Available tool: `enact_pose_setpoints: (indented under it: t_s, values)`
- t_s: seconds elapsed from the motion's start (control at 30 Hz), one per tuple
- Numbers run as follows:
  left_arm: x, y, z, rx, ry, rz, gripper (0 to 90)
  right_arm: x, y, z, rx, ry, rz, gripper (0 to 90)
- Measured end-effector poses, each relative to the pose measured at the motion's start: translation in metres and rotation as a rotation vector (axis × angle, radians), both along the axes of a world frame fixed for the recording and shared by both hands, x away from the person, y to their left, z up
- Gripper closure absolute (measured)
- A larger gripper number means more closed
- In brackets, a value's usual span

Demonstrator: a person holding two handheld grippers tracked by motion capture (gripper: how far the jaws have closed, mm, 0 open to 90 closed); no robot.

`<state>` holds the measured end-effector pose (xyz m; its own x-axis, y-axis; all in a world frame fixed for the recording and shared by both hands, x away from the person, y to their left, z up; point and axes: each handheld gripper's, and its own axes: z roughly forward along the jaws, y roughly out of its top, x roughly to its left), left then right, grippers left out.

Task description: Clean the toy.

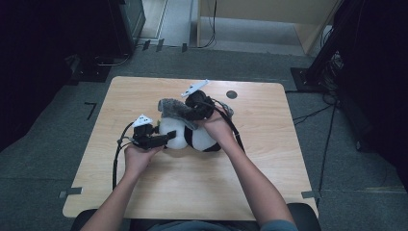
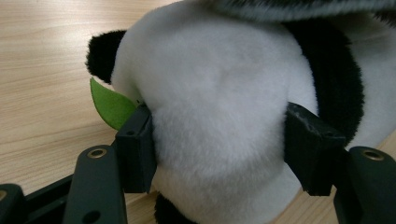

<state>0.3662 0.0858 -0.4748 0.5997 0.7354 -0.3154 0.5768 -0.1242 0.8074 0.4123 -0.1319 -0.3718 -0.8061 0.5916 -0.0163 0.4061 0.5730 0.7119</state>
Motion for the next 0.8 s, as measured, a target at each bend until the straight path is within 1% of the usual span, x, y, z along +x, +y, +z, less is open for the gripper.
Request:
enact_pose_setpoints:
  t_s: [0.03,0.07,0.1,0.13,0.17,0.2,0.23,0.27,0.3,0.33,0.37,0.47,0.5,0.6,0.63,0.67,0.7,0.73,0.77,0.8]
  values:
    - [0.000,0.000,0.000,0.000,0.000,0.000,34.4,0.000,0.007,-0.004,-0.005,0.006,0.013,70.5]
    - [0.000,0.000,0.000,0.001,0.000,0.001,34.4,0.000,0.007,-0.004,-0.005,0.006,0.013,70.5]
    - [0.000,0.000,0.000,-0.002,0.003,0.003,34.4,0.002,0.013,-0.009,-0.014,0.017,0.022,66.6]
    - [0.000,0.000,0.000,-0.002,0.003,0.003,34.5,0.002,0.013,-0.009,-0.014,0.017,0.022,66.6]
    - [0.000,0.000,0.000,-0.002,0.002,0.003,34.5,0.002,0.014,-0.010,-0.007,0.017,0.032,62.6]
    - [0.000,0.000,0.000,-0.002,0.001,0.003,34.5,0.003,0.017,-0.012,0.010,0.007,0.034,56.4]
    - [0.000,0.000,0.000,-0.001,0.000,0.003,34.5,0.003,0.019,-0.012,0.021,-0.003,0.031,56.3]
    - [-0.001,-0.001,0.000,-0.001,0.000,0.005,34.5,0.002,0.021,-0.012,0.040,-0.004,0.035,59.2]
    - [-0.001,-0.001,0.000,0.001,0.002,0.006,34.5,0.002,0.023,-0.012,0.046,-0.005,0.042,62.2]
    - [-0.001,-0.001,0.000,0.002,0.003,0.006,34.6,0.001,0.028,-0.014,0.026,-0.012,0.051,65.9]
    - [0.000,0.000,0.000,0.001,0.011,0.007,34.7,0.000,0.032,-0.019,-0.011,-0.022,0.050,68.9]
    - [0.000,0.000,0.000,-0.002,0.010,0.003,34.7,-0.001,0.032,-0.023,-0.009,-0.028,0.040,71.0]
    - [0.000,0.000,0.000,-0.004,0.006,0.001,34.9,-0.002,0.027,-0.025,0.003,-0.026,0.027,72.8]
    - [0.000,-0.001,0.000,-0.002,0.006,0.003,35.4,-0.002,0.022,-0.025,0.005,-0.018,0.015,73.6]
    - [0.000,-0.001,0.000,0.001,0.009,0.006,36.0,-0.004,0.016,-0.023,-0.017,-0.025,0.005,74.0]
    - [0.000,-0.001,0.000,0.001,0.009,0.006,36.1,-0.004,0.016,-0.023,-0.017,-0.025,0.005,74.0]
    - [0.001,-0.001,-0.001,0.003,0.011,0.006,36.2,-0.005,0.009,-0.022,-0.038,-0.028,-0.007,74.4]
    - [0.001,-0.001,-0.001,0.003,0.011,0.006,36.2,-0.005,0.009,-0.022,-0.038,-0.028,-0.007,74.4]
    - [0.001,-0.001,-0.001,0.003,0.010,0.006,36.2,-0.007,0.000,-0.021,-0.051,-0.029,-0.024,74.6]
    - [0.001,-0.001,-0.001,0.003,0.010,0.006,36.2,-0.007,0.000,-0.021,-0.051,-0.029,-0.024,74.6]
